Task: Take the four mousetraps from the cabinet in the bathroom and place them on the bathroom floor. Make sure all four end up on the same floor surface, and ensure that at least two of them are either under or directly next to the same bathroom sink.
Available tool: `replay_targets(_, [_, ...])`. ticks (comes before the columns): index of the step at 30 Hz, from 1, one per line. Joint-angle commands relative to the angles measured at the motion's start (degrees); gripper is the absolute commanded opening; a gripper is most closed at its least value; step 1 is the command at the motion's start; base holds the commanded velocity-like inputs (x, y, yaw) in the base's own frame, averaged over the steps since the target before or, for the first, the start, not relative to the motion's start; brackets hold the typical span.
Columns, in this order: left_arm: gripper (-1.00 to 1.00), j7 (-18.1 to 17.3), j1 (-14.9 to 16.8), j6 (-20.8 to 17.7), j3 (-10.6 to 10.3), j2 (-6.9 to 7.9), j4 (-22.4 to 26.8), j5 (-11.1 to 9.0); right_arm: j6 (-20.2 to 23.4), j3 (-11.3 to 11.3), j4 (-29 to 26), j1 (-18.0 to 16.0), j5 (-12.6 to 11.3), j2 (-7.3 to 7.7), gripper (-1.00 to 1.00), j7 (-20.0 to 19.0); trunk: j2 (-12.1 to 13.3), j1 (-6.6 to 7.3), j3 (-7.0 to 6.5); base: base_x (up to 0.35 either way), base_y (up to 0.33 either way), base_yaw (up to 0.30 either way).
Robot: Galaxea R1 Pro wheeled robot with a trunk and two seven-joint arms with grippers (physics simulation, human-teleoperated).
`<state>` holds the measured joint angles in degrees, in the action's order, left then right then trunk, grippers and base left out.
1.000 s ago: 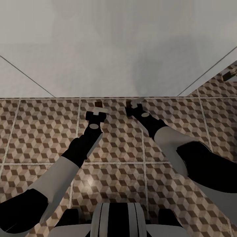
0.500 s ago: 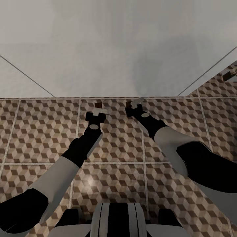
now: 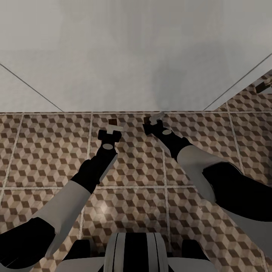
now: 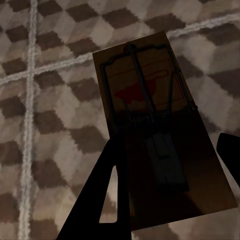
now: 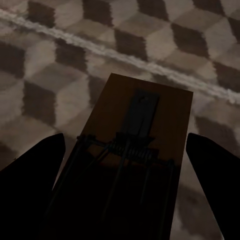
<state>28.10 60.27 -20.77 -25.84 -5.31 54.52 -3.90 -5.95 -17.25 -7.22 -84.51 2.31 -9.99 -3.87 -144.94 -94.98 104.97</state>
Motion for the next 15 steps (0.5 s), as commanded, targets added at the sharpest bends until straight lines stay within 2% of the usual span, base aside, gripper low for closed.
replay_targets(1, [-1.0, 0.47, 0.03, -0.24, -0.21, 0.07, 0.06, -0.4, -0.21, 0.11, 0.09, -0.04, 0.24, -0.01, -1.0, -0.53, -0.01, 0.01, 0.03, 0.0, 0.0, 0.0])
replay_targets(15, [-1.0, 0.4, -0.31, -0.24, -0.26, 0.07, -1.85, -0.47, -0.21, 0.11, 2.01, -0.04, 0.24, -0.01, -1.0, -1.4, -0.01, 0.01, 0.03, 0.0, 0.0, 0.0])
